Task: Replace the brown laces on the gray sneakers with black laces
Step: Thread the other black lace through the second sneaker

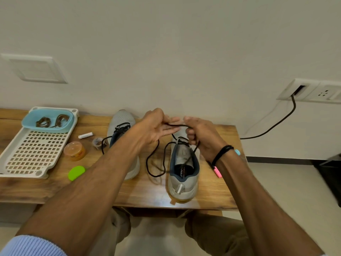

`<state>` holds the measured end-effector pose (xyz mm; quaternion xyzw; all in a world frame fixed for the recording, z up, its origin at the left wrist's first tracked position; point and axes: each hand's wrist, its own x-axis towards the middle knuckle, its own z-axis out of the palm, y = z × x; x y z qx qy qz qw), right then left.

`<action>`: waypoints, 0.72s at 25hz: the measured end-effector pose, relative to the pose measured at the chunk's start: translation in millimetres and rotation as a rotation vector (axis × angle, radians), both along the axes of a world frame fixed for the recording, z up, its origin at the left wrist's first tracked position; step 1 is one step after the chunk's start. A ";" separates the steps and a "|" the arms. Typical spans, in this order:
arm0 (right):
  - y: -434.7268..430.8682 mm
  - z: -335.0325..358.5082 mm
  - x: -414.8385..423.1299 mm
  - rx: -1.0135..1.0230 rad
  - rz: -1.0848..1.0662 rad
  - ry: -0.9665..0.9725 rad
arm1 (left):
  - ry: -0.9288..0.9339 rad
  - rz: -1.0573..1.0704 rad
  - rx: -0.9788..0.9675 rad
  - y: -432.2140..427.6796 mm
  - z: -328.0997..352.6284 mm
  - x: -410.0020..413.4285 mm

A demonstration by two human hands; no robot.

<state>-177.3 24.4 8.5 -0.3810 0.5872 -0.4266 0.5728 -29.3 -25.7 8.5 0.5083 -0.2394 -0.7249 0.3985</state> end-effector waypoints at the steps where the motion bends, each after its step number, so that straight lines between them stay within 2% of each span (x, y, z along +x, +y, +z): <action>1: -3.5 -0.6 -6.0 -0.039 -0.122 0.042 | -0.341 -0.009 -0.088 -1.6 -5.2 5.9; 3: -7.9 -3.0 -18.4 -0.130 -0.305 0.256 | -1.070 -0.151 -0.277 -0.8 -12.5 20.1; 4: -8.0 -4.7 -21.4 -0.167 -0.331 0.340 | -1.339 -0.248 -0.334 1.4 -15.3 24.1; 5: -7.8 -5.7 -21.2 -0.182 -0.318 0.374 | -1.500 -0.306 -0.413 2.3 -17.0 23.8; 6: -7.6 -5.4 -18.1 -0.182 -0.278 0.356 | -1.524 -0.332 -0.531 2.2 -18.6 19.7; 7: -7.5 -4.1 -12.1 -0.176 -0.227 0.318 | -1.445 -0.371 -0.659 2.2 -17.0 13.8; 8: -7.5 -2.6 -5.5 -0.172 -0.178 0.295 | -1.249 -0.410 -0.743 3.7 -10.6 7.4; 9: -7.3 -0.9 -0.2 -0.171 -0.147 0.291 | -1.005 -0.444 -0.750 7.4 -3.1 -0.7; 10: -6.8 1.9 3.1 -0.167 -0.136 0.298 | -0.858 -0.481 -0.714 11.6 3.0 -8.8; 11: -3.5 5.9 4.0 -0.151 -0.131 0.307 | -0.821 -0.508 -0.708 15.2 6.8 -13.2; 14: 25.5 18.3 -11.2 -0.082 -0.014 0.347 | -1.097 -0.466 -0.805 27.5 16.1 -7.7; 18: 55.9 31.8 -32.5 -0.013 0.062 0.438 | -1.245 -0.180 -0.733 35.8 23.8 10.8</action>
